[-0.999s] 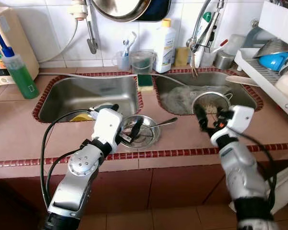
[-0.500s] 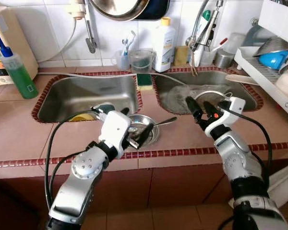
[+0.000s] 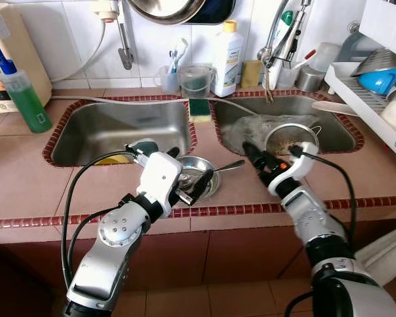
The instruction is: Kitchen organization
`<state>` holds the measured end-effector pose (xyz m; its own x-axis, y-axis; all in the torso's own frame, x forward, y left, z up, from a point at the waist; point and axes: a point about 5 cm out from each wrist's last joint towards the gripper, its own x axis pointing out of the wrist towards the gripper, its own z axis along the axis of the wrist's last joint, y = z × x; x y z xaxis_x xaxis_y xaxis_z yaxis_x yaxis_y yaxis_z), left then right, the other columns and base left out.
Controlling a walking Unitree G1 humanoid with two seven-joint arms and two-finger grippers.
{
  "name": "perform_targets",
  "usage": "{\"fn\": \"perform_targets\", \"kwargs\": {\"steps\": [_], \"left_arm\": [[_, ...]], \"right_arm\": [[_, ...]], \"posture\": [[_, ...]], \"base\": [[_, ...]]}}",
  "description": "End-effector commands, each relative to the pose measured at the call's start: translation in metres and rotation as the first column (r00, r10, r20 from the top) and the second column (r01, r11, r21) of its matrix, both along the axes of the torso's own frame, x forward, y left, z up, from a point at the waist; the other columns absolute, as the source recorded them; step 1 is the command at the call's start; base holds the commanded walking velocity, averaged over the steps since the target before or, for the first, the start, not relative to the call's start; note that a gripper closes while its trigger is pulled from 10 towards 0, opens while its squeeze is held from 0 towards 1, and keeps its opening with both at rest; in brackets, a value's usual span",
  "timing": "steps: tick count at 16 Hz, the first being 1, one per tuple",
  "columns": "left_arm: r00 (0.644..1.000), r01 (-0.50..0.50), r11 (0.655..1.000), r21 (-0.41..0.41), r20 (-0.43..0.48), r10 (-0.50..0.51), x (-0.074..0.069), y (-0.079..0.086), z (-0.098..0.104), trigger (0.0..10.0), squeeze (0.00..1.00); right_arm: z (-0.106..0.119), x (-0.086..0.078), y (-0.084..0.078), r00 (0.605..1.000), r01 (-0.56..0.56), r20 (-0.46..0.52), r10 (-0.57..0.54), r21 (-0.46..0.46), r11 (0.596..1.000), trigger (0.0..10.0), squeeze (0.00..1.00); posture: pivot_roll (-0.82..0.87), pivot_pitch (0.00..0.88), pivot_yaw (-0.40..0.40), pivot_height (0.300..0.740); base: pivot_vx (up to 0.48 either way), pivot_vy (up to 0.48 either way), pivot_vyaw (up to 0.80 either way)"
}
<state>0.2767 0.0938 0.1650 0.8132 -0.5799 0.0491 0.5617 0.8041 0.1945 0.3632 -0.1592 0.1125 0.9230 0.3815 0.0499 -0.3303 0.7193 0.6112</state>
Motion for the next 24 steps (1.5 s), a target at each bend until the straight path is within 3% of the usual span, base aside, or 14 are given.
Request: {"fn": "perform_targets", "kwargs": {"steps": [1, 6, 18, 24], "left_arm": [[1.000, -0.008, 1.000, 0.000, 0.016, 0.008, -0.001, 0.000, 0.005, 10.0, 0.00], [1.000, -0.002, 1.000, -0.001, 0.019, 0.002, -0.002, -0.002, 0.006, 10.0, 0.00], [1.000, -0.013, 1.000, -0.009, 0.024, 0.013, -0.002, -0.002, 0.009, 10.0, 0.00], [1.000, -0.017, 1.000, -0.013, 0.026, 0.017, -0.002, -0.002, 0.010, 10.0, 0.00]], "right_arm": [[0.003, 0.002, 0.008, 0.999, -0.032, 0.011, 0.031, 0.048, 0.998, 10.0, 0.00], [-0.013, -0.003, 0.023, 0.995, -0.076, -0.054, 0.083, 0.116, 0.990, 10.0, 0.00], [-0.015, -0.003, 0.023, 0.989, -0.062, -0.107, 0.100, 0.312, 0.948, 10.0, 0.00], [-0.013, -0.003, 0.026, 0.987, -0.090, -0.097, 0.132, 0.347, 0.933, 10.0, 0.00]], "posture": [[-0.10, 0.016, -0.009, 0.740], [-0.09, 0.014, -0.013, 0.740], [-0.08, 0.031, -0.015, 0.740], [-0.08, 0.041, -0.014, 0.740]], "base": [[0.000, 0.000, 0.00], [0.000, 0.000, 0.00], [0.000, 0.000, 0.00], [0.000, 0.000, 0.00]]}}
